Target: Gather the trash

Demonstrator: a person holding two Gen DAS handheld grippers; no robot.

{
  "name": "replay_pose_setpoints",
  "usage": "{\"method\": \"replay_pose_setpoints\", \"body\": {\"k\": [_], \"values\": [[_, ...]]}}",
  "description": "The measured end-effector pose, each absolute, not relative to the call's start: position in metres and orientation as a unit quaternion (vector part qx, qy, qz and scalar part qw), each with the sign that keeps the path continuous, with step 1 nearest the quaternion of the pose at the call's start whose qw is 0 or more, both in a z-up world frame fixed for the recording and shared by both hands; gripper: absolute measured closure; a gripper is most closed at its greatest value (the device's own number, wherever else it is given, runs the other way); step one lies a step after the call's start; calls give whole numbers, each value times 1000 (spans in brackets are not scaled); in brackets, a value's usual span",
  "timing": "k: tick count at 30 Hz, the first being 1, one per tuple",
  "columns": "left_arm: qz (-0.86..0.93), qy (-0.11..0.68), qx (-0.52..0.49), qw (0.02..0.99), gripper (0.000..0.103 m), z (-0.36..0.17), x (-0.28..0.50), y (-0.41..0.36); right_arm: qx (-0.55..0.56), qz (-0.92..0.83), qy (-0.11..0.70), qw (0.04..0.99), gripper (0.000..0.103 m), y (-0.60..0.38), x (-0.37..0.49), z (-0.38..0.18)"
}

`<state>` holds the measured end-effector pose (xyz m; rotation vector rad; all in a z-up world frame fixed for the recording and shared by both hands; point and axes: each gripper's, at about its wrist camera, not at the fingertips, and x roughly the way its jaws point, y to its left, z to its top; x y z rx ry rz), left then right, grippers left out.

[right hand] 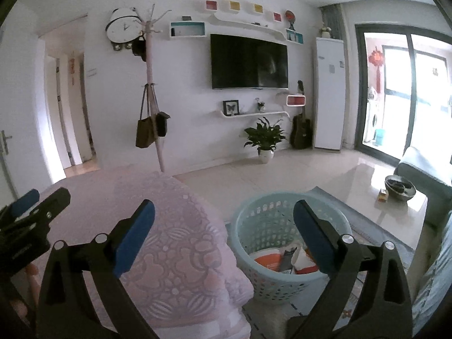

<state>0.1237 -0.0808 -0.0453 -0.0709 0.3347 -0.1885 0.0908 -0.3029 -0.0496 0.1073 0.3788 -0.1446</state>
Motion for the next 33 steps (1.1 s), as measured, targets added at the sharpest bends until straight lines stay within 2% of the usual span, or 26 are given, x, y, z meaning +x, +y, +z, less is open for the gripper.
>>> {"method": "replay_pose_setpoints", "body": {"k": [15, 33], "values": [[-81, 183, -61, 978, 8, -47, 139, -67, 40, -60, 161, 984, 9, -293, 83, -45], [-71, 168, -43, 982, 8, -44, 131, -76, 37, -65, 171, 982, 9, -298, 84, -47]]}}
